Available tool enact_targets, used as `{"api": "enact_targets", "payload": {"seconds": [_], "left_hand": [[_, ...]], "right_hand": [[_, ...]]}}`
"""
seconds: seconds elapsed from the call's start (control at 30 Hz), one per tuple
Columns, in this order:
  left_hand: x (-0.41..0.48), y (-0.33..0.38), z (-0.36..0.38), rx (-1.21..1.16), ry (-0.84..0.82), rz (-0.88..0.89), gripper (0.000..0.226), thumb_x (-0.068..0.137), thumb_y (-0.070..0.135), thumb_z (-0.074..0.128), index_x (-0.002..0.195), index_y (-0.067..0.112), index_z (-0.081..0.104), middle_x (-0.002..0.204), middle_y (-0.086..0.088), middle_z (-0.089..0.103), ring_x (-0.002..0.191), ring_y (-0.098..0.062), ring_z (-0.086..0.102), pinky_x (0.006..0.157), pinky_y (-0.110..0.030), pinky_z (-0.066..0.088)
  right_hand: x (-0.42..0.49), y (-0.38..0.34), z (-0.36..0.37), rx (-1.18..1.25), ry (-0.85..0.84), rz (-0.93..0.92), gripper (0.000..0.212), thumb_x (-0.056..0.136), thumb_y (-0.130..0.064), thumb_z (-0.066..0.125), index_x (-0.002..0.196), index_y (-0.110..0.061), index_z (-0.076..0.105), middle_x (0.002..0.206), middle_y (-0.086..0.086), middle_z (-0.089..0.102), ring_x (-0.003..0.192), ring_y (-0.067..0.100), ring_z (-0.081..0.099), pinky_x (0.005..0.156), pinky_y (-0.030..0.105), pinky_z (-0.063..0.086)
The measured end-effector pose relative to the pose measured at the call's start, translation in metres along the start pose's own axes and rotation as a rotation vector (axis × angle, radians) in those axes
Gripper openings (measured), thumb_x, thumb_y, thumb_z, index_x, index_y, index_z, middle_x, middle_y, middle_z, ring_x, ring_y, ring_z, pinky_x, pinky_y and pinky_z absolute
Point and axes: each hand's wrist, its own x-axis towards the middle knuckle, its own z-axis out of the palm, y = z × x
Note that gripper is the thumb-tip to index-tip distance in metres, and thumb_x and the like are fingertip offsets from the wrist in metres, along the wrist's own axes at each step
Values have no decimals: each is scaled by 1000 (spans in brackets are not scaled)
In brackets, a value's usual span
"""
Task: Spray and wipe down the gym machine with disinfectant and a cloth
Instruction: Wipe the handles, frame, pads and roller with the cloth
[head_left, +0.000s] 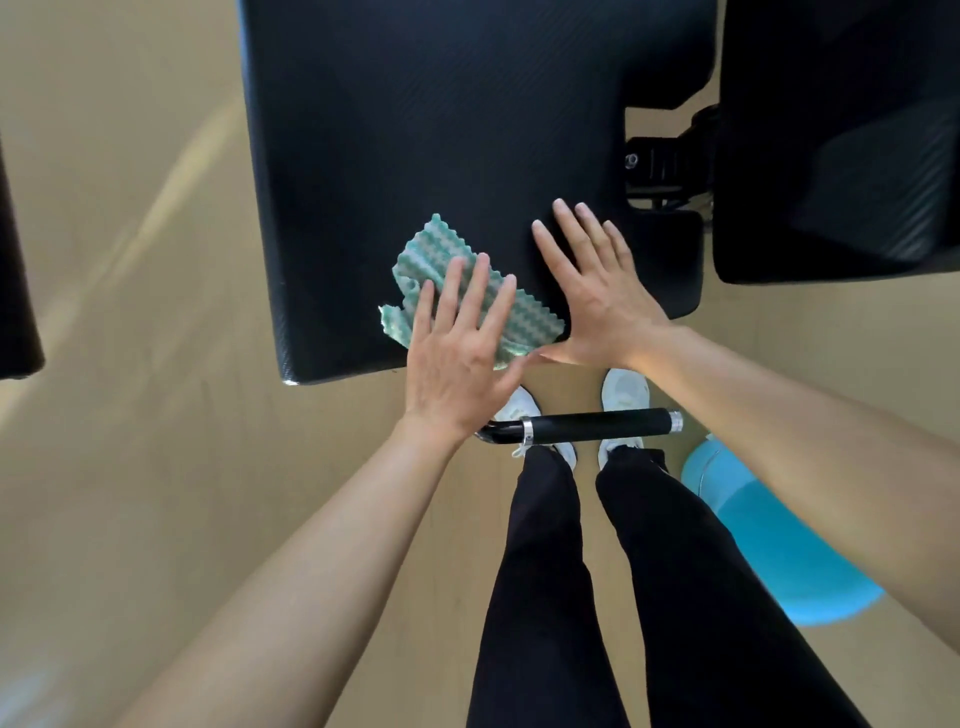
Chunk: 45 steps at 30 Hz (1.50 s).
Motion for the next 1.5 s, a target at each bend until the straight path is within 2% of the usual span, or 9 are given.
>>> {"api": "enact_targets", "payload": {"seconds": [0.1,0.23,0.43,0.63,0.77,0.97,1.17,1.27,1.5], "left_hand": [[11,-3,15,174,-58,29,90,90,78,49,163,29,27,173,-8,16,159,-37,12,126,-60,13],[0,-24,14,250,-35,21,92,91,77,47,165,35,13,174,-4,10,160,-36,8,127,-61,9],[-37,-82,-13,228,-22,-195,96,87,79,51,165,34,17,174,-5,12,160,-35,9,126,-64,5],[-26,-64,-13,204,-94,-313,116,76,91,48,166,28,11,174,-11,4,159,-41,2,124,-68,4],[-6,-48,-7,200,-114,-244,127,71,98,46,166,26,3,174,-12,-1,159,-41,-1,124,-68,7],[-10,-68,-7,178,-101,-63,109,83,94,35,166,29,10,174,-8,5,160,-38,3,124,-67,7],[-28,-86,-23,124,-121,-415,90,91,88,20,165,39,1,174,-9,-6,156,-50,-5,121,-73,-1],[-18,-73,-19,153,-111,-485,84,97,80,22,165,35,0,174,-13,-5,156,-50,-4,119,-76,1],[23,-24,1,145,-116,-231,76,102,72,16,166,32,-1,174,-10,-5,158,-43,-5,121,-72,-1]], "right_hand": [[-4,8,6,-39,-38,33,137,70,-79,71,164,-16,-5,172,15,-12,158,34,-13,128,53,-2],[-7,-2,15,-30,33,106,130,75,-67,77,165,-20,-4,172,13,-9,158,37,-9,128,55,0],[-12,-14,20,89,84,222,126,72,-52,86,165,-27,5,173,9,-1,158,41,-5,126,60,0],[-13,-18,19,233,85,263,124,67,-76,72,164,-31,9,173,3,-4,158,37,-11,124,60,-5],[-14,-17,21,247,122,276,113,72,-82,62,164,-34,14,174,0,0,159,34,-8,125,59,-2],[-16,-19,25,253,130,280,107,78,-82,57,163,-36,12,174,-1,-1,159,33,-9,125,59,-3],[-16,-22,26,243,130,315,102,82,-84,52,163,-38,11,173,-3,-1,159,33,-9,126,60,-3],[-15,-21,27,244,131,322,102,81,-84,52,163,-40,11,173,-4,0,159,32,-8,126,59,-2],[-15,-21,31,224,165,334,101,80,-86,51,162,-40,14,172,-3,5,159,31,-4,126,58,0]]}}
